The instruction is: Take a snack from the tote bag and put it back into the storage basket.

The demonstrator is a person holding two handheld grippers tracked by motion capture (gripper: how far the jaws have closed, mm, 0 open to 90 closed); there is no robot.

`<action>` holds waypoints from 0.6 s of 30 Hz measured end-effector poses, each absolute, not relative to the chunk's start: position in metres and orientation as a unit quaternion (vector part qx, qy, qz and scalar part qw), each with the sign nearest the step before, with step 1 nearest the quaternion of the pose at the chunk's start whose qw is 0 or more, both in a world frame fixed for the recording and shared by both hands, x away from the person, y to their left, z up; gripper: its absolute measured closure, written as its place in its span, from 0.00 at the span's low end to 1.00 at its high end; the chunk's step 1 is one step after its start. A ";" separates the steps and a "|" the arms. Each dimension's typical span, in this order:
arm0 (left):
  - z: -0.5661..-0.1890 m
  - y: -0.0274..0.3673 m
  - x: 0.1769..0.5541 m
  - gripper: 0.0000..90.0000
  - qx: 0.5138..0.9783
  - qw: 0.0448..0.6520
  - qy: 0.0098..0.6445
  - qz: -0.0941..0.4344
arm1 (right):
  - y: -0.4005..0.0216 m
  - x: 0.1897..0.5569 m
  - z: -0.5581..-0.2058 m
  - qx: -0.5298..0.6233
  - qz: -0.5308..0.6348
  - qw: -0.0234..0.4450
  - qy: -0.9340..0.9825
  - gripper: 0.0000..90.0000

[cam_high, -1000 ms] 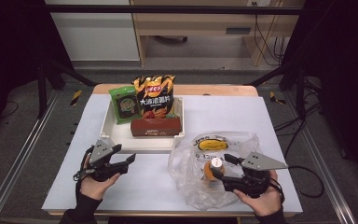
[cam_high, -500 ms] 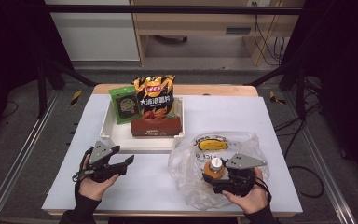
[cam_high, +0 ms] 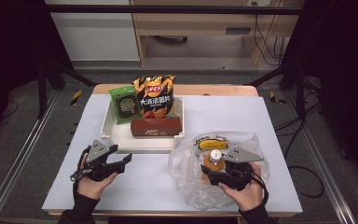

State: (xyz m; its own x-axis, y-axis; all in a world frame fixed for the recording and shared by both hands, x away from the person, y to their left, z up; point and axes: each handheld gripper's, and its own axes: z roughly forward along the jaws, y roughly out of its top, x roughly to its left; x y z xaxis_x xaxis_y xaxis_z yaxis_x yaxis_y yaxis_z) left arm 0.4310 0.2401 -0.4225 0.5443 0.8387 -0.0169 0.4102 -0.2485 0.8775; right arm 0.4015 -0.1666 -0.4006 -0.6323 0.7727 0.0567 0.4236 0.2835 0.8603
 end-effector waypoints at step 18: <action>-0.424 0.242 0.432 0.36 0.752 0.452 0.416 0.238 | -0.164 0.433 -0.417 0.433 0.454 0.199 0.753 0.33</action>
State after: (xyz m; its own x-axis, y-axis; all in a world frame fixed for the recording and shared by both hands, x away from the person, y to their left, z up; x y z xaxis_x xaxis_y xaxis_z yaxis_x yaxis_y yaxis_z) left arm 0.4320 0.2420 -0.4235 0.5410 0.8409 -0.0168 0.4096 -0.2460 0.8785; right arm 0.4327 -0.1638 -0.4171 -0.5459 0.8327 0.0931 0.4718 0.2136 0.8554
